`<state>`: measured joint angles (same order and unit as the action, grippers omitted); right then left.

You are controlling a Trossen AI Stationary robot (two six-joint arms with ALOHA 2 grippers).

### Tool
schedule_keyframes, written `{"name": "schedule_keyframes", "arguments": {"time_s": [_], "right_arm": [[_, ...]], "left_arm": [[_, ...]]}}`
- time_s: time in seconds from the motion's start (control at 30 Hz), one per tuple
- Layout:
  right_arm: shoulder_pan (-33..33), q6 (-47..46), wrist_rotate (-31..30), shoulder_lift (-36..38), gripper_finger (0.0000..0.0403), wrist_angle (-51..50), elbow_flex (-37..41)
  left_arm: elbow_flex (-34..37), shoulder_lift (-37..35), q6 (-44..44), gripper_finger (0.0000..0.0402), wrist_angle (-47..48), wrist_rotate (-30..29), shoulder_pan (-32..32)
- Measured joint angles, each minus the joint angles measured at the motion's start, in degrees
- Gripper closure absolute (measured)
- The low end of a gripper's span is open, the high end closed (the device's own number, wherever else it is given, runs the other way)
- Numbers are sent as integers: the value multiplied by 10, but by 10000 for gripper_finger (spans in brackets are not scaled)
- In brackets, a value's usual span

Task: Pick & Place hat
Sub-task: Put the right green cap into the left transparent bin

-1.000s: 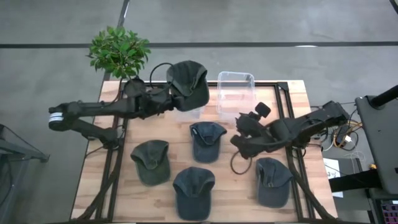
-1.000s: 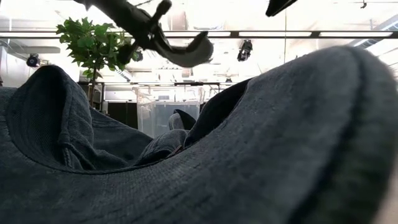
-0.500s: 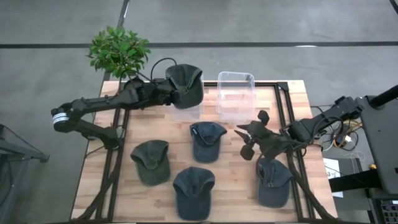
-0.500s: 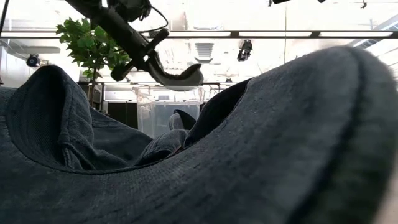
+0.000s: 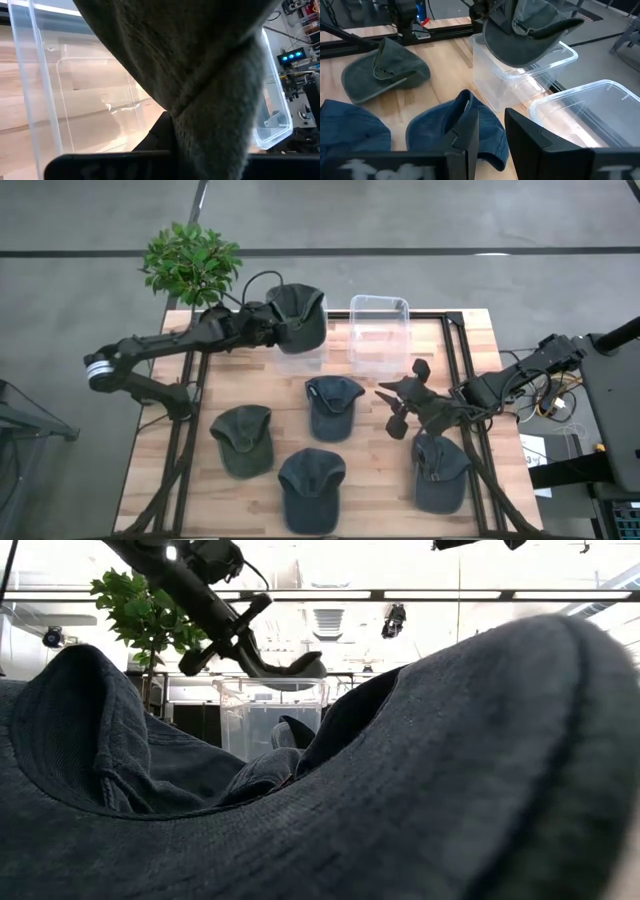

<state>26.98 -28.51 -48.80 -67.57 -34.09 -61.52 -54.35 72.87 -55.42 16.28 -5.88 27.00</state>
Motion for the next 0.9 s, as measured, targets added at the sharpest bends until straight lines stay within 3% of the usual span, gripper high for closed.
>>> {"name": "schedule_keyframes", "arguments": {"time_s": [0.57,0.9], "right_arm": [[0,-11,13,-1,312,6,-1],[0,-10,13,-1,312,6,-1]], "left_arm": [[-4,18,33,397,2,67,39],[-3,45,41,397,13,74,40]]}}
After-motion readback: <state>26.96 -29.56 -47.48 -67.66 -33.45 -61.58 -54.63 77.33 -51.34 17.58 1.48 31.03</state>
